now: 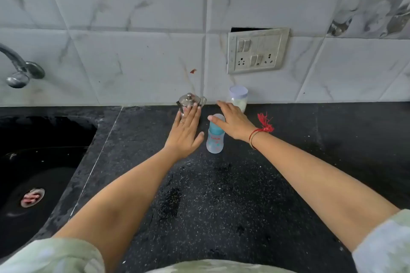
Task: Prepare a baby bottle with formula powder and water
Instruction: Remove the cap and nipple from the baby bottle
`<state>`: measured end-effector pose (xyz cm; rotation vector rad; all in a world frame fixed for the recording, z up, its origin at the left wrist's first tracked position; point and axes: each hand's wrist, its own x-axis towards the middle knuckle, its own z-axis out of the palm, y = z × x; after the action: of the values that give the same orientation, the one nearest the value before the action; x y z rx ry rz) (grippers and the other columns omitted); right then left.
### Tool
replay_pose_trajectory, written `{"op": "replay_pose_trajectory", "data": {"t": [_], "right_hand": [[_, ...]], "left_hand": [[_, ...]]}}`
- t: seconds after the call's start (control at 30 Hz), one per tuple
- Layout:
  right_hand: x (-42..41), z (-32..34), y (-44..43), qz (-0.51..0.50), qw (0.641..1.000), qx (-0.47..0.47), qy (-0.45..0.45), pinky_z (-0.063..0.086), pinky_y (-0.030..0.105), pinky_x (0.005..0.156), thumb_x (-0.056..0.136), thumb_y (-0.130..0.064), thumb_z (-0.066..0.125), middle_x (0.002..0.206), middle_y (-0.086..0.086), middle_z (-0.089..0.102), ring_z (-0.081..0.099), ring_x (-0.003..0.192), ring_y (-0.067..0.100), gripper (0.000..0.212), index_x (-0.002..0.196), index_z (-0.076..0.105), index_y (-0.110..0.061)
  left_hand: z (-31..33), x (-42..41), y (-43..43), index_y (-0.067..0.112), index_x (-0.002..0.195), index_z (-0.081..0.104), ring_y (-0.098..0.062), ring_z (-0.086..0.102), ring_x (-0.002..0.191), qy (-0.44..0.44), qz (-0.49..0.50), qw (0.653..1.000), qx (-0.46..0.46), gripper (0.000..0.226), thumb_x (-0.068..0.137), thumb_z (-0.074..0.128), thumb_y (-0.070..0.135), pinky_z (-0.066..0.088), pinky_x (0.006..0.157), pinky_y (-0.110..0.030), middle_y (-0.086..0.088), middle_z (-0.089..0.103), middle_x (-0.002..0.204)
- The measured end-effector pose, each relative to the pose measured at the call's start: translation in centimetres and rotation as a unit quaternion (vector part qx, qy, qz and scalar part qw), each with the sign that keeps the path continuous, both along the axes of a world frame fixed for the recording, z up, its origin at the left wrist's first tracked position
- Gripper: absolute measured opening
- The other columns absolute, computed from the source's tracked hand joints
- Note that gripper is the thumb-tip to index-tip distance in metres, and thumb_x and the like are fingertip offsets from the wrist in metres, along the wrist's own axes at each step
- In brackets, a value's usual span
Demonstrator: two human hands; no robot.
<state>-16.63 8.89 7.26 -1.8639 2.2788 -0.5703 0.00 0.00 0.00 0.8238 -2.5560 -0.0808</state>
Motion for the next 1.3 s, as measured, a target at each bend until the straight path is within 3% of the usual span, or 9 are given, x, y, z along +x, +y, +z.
{"op": "replay_pose_trajectory", "data": {"t": [0.2,0.33,0.47,0.57,0.67,0.77,0.93,1.13,1.3], "right_hand": [[0.0,-0.8,-0.8,-0.009,0.996,0.083,-0.038,0.035,0.044,0.103,0.083,-0.066,0.049,0.144,0.015,0.038,0.038,0.132,0.032,0.081,0.145,0.028,-0.018],[-0.3,-0.8,-1.1,-0.002,0.995,0.089,-0.037,0.044,0.040,0.095,0.078,-0.064,0.057,0.137,0.012,0.047,0.050,0.121,0.028,0.081,0.139,0.034,-0.016],[-0.4,-0.7,-1.4,-0.002,0.995,0.091,-0.031,0.050,0.040,0.086,0.077,-0.059,0.063,0.121,0.008,0.057,0.057,0.105,0.024,0.069,0.128,0.043,-0.017],[-0.5,-0.8,-1.5,-0.004,0.995,0.091,-0.042,0.052,0.040,0.081,0.077,-0.055,0.064,0.112,0.006,0.061,0.060,0.096,0.022,0.057,0.118,0.048,-0.018],[-0.6,-0.7,-1.5,-0.009,0.995,0.091,-0.043,0.053,0.041,0.078,0.078,-0.053,0.064,0.107,0.004,0.062,0.060,0.092,0.021,0.051,0.112,0.050,-0.019],[-0.5,-0.6,-1.6,-0.018,0.995,0.090,-0.031,0.053,0.040,0.076,0.078,-0.053,0.064,0.106,0.003,0.061,0.060,0.091,0.021,0.050,0.111,0.050,-0.019],[-0.1,-0.8,-1.7,-0.039,0.996,0.082,0.001,0.049,0.035,0.069,0.075,-0.055,0.066,0.102,0.002,0.060,0.060,0.088,0.022,0.053,0.108,0.051,-0.017],[0.1,-0.6,-2.1,-0.046,0.996,0.082,0.005,0.043,0.031,0.065,0.071,-0.047,0.070,0.096,0.003,0.059,0.056,0.084,0.021,0.048,0.104,0.052,-0.016],[0.0,-0.2,-2.1,-0.033,0.996,0.082,0.004,0.040,0.030,0.065,0.071,-0.040,0.071,0.090,0.002,0.056,0.053,0.082,0.020,0.040,0.097,0.052,-0.015]], "left_hand": [[-1.3,-0.4,0.3,0.006,0.153,0.004,-0.018,-0.015,0.145,-0.058,-0.017,0.998,0.011,0.085,0.084,0.009,0.056,-0.014,0.116,-0.035,-0.011,-0.001,0.162],[-2.3,-0.6,0.4,0.007,0.153,0.006,-0.020,-0.009,0.149,-0.058,-0.031,0.997,0.045,0.090,0.083,0.011,0.062,-0.012,0.117,-0.035,-0.011,0.000,0.162],[-2.6,-1.2,0.5,0.009,0.154,0.007,-0.020,-0.005,0.150,-0.031,-0.041,0.994,0.098,0.095,0.080,0.023,0.067,-0.006,0.118,-0.034,-0.010,0.001,0.163],[-2.3,-2.0,0.8,0.012,0.152,0.017,-0.023,0.011,0.149,0.010,-0.045,0.985,0.164,0.099,0.075,0.041,0.069,0.013,0.120,-0.040,-0.009,0.019,0.160],[-2.3,-2.8,1.3,0.021,0.144,0.035,-0.022,0.040,0.134,0.059,-0.030,0.961,0.267,0.092,0.069,0.062,0.066,0.037,0.109,-0.043,-0.003,0.046,0.143],[-2.3,-3.5,2.1,0.021,0.130,0.045,-0.015,0.056,0.113,0.120,-0.027,0.932,0.342,0.078,0.067,0.078,0.053,0.050,0.093,-0.036,0.002,0.059,0.123],[-2.1,-4.6,2.7,0.019,0.118,0.046,-0.015,0.061,0.097,0.173,0.009,0.911,0.374,0.065,0.068,0.084,0.037,0.051,0.079,-0.029,0.003,0.062,0.106],[-2.4,-5.8,2.7,0.018,0.100,0.052,-0.019,0.064,0.084,0.210,0.084,0.905,0.360,0.052,0.066,0.082,0.044,0.055,0.071,-0.040,-0.001,0.065,0.091],[-2.1,-5.8,2.4,0.018,0.098,0.056,-0.018,0.064,0.081,0.202,0.095,0.907,0.358,0.046,0.066,0.080,0.040,0.050,0.063,-0.031,0.000,0.066,0.089]]}}
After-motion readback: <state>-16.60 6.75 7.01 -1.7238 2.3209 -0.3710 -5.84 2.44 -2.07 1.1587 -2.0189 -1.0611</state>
